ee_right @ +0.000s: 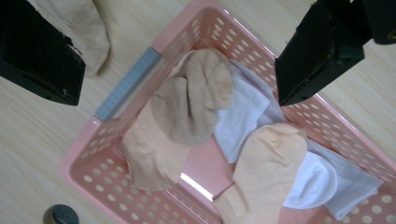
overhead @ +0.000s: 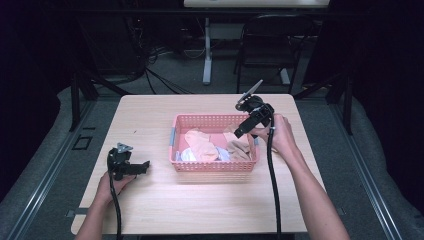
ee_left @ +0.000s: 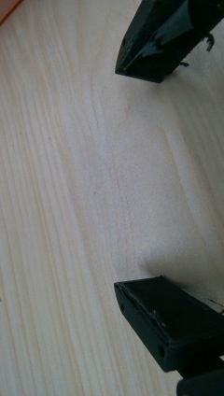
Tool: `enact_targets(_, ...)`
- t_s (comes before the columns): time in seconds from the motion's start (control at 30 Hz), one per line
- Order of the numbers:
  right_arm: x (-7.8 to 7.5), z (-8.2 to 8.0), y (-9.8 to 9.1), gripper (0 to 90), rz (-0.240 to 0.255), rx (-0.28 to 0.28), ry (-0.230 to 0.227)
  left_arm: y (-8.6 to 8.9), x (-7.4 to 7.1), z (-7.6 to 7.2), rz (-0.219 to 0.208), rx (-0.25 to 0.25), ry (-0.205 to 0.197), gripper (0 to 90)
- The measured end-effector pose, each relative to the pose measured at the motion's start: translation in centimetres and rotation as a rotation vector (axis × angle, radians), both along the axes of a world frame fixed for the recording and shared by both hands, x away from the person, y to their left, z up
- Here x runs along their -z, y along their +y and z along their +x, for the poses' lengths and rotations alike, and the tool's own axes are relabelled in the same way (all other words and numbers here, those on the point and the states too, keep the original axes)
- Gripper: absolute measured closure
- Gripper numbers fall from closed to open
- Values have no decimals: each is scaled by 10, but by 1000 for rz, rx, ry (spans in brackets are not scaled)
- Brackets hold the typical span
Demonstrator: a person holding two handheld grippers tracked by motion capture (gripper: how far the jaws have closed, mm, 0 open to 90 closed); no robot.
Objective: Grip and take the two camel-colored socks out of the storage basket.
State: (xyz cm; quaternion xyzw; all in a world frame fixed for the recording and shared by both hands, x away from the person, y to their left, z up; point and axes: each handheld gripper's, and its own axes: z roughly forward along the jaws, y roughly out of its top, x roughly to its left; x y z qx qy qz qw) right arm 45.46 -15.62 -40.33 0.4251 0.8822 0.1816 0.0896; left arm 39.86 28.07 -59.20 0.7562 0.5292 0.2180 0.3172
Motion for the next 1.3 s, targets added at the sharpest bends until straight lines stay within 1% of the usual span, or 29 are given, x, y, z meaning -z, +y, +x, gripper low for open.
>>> enact_targets(0.13,8,2,14,19,1,-23,9,0,0,0,0,0,0,0)
enact_targets(0.2,13,3,18,20,-10,-32,26,0,0,0,0,0,0,0)
enact_targets(0.27,21,7,21,26,-9,-30,37,0,0,0,0,0,0,0)
enact_targets(0.3,23,8,22,30,-10,-33,39,0,0,0,0,0,0,0)
enact_targets(0.33,27,8,23,31,-9,-23,37,0,0,0,0,0,0,0)
enact_targets(0.37,29,10,23,34,-11,-28,42,0,0,0,0,0,0,0)
enact_targets(0.4,34,11,23,48,-26,-35,49,0,0,0,0,0,0,0)
enact_targets(0.43,38,11,24,57,-17,-29,55,0,0,0,0,0,0,0)
enact_targets(0.47,41,12,25,69,-22,-33,59,0,0,0,0,0,0,0)
enact_targets(0.5,46,13,25,79,-29,-38,53,0,0,0,0,0,0,0)
enact_targets(0.57,54,13,26,85,-22,-27,54,0,0,0,0,0,0,0)
enact_targets(0.6,56,15,26,92,-38,-40,68,0,0,0,0,0,0,0)
enact_targets(0.63,61,16,26,100,-33,-37,64,0,0,0,0,0,0,0)
enact_targets(0.67,63,16,27,102,-31,-36,69,0,0,0,0,0,0,0)
enact_targets(0.73,69,17,28,134,-41,-40,79,0,0,0,0,0,0,0)
enact_targets(0.83,79,19,31,153,-52,-40,99,0,0,0,0,0,0,0)
enact_targets(0.87,82,20,32,169,-58,-40,99,0,0,0,0,0,0,0)
enact_targets(0.9,85,20,33,200,-49,-28,100,0,0,0,0,0,0,0)
enact_targets(0.93,87,22,32,226,-73,-41,117,0,0,0,0,0,0,0)
enact_targets(0.97,90,22,33,244,-71,-34,118,0,0,0,0,0,0,0)
enact_targets(1.03,95,23,33,277,-84,-26,123,0,0,0,0,0,0,0)
enact_targets(1.07,96,24,32,290,-91,-30,132,0,0,0,0,0,0,0)
enact_targets(1.1,98,25,32,304,-89,-21,128,0,0,0,0,0,0,0)
enact_targets(1.13,100,25,32,313,-93,-15,137,0,0,0,2,1,1,0)
enact_targets(1.17,102,26,32,325,-95,-14,131,0,0,0,0,0,0,0)
enact_targets(1.27,105,27,31,365,-123,-12,152,0,0,0,0,0,0,0)
enact_targets(1.3,107,27,31,379,-118,-6,147,0,0,0,0,0,0,0)
